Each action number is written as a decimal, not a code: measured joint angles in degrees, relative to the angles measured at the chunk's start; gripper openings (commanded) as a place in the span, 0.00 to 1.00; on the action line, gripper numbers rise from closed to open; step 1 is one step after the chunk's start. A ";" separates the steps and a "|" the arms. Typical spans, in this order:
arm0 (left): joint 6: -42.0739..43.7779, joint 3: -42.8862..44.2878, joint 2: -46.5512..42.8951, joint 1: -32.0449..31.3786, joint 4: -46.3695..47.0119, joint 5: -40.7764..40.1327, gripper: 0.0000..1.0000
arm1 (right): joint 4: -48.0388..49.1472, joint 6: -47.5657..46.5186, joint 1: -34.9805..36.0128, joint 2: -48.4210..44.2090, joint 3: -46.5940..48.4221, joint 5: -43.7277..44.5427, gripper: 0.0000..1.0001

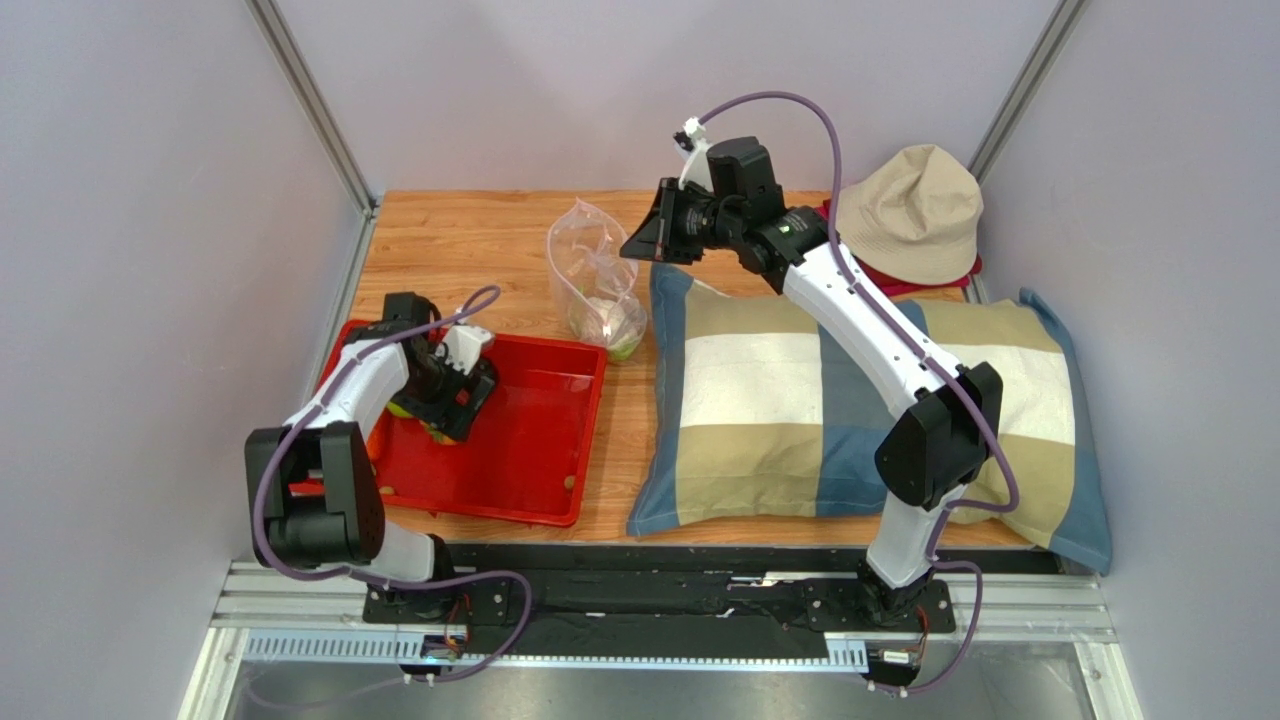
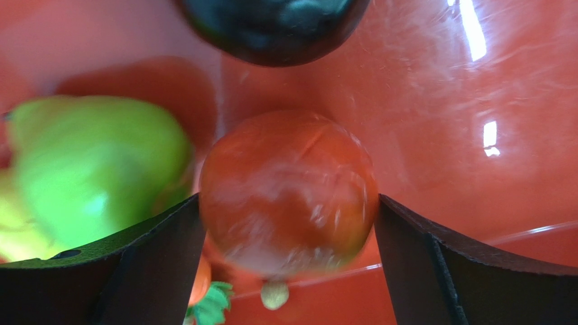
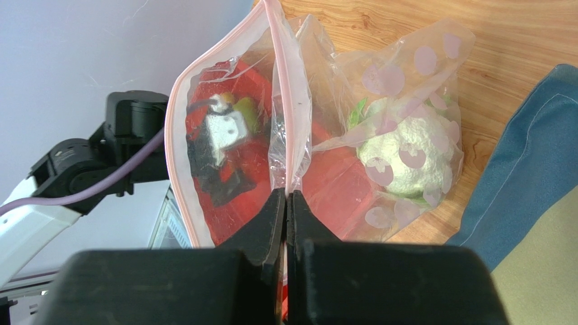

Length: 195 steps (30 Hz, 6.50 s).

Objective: Place the food in the zip-top bag and seal the zipper
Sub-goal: Pick up the fake fruit from the bin, then place the fake fruit in the zipper food storage bag, then pick up the fake fruit from the bin, then place the fake fruit in the zipper food storage bag, then pick up the fake fruit from the bin, then place the fake fruit in the zipper food storage bag.

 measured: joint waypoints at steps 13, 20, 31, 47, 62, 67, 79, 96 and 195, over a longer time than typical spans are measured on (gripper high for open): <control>-2.10 3.28 -2.25 -1.55 -3.23 0.35 0.64 | -0.02 -0.81 0.00 0.00 0.00 0.02 0.00; -12.37 33.77 -9.97 -2.25 -6.56 13.70 0.64 | -0.02 -1.03 0.00 0.22 0.00 -0.44 0.00; -21.20 48.94 -6.25 -20.96 1.75 21.64 0.68 | 0.00 -1.01 0.33 1.22 0.48 -1.44 0.00; -21.16 53.18 4.72 -23.67 -5.73 14.67 0.99 | -0.13 -1.01 0.44 1.42 2.49 -1.53 0.00; -18.03 11.54 -15.56 -1.33 0.72 14.84 0.98 | -0.20 -2.62 0.44 1.55 4.48 -1.90 0.00; -14.67 5.62 -13.03 -1.38 4.26 13.84 0.97 | -0.52 -3.78 0.44 1.84 6.05 -1.81 0.00; -11.23 5.79 5.42 -1.51 13.31 8.85 0.95 | -2.16 -4.90 0.44 2.38 6.75 -1.42 0.00; -14.32 9.03 1.09 -2.69 9.22 11.76 0.31 | -3.32 -5.57 0.44 2.75 6.91 -0.81 0.00; -28.89 48.94 5.88 -22.56 13.00 23.17 0.43 | -4.68 -6.05 0.37 4.37 7.61 -1.36 0.00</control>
